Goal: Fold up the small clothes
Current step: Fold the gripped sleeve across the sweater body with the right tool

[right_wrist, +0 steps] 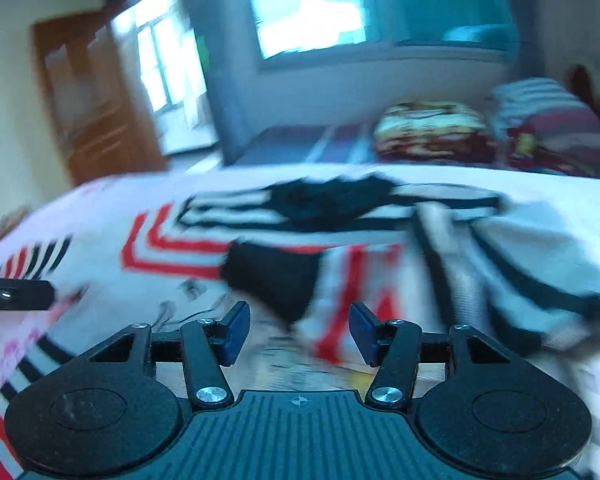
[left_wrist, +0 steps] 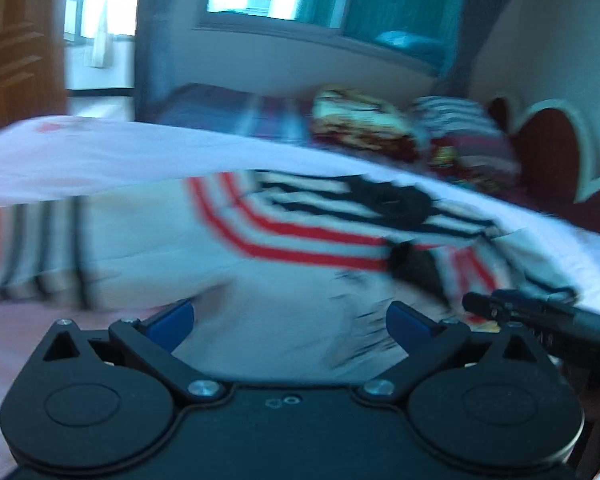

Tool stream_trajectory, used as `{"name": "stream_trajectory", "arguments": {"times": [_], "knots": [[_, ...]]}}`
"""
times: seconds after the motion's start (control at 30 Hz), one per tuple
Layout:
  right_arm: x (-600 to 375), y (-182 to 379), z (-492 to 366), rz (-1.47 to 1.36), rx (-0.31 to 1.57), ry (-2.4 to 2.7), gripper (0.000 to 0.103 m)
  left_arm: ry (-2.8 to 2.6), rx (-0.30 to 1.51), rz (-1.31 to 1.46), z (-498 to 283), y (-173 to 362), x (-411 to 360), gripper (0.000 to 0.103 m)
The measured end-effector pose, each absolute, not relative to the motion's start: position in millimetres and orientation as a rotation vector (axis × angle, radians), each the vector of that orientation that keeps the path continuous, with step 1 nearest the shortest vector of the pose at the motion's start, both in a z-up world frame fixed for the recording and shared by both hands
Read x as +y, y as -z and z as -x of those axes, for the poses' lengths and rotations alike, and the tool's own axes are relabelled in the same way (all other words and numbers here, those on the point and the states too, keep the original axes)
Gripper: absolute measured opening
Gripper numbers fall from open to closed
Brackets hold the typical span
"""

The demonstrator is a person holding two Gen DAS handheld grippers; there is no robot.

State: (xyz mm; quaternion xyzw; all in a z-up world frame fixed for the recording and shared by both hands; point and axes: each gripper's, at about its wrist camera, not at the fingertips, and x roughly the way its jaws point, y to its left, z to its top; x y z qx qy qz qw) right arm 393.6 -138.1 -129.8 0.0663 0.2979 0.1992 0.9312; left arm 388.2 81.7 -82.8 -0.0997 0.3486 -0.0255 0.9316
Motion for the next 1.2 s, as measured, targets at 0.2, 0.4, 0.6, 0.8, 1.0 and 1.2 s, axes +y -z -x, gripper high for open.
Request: {"name": "stream_trajectory", "arguments": {"times": [0.2,0.4,0.6,0.8,1.0,1.2], "knots": [[-202,110,-367,-0.287,0.591,-0.246,0.055,0.294,0.786,0.318,-457,108,33,0.037],[-265,109,-352,-0.594,0.58,-0.116,0.056,0.271,0.907,0.383,-506,143,8,0.037],[-319,134,-349,-1.076,0.584,-0.107,0.056,0.257,0.87,0.39,-512,145,16,0.004],[-325,159,-365,-1.315,0.604,-0.154,0.056,0.187,0.768,0.296,-497,122,57,0.004],[-346,164,-371,-1.408,0.57,-0.106,0.055,0.205,0.811,0.285,-492,131,60,0.004],[-336,148,-379,-1.181,0.622,-0.072,0.006,0.196,0.776,0.296,-480,131,63,0.004]]}}
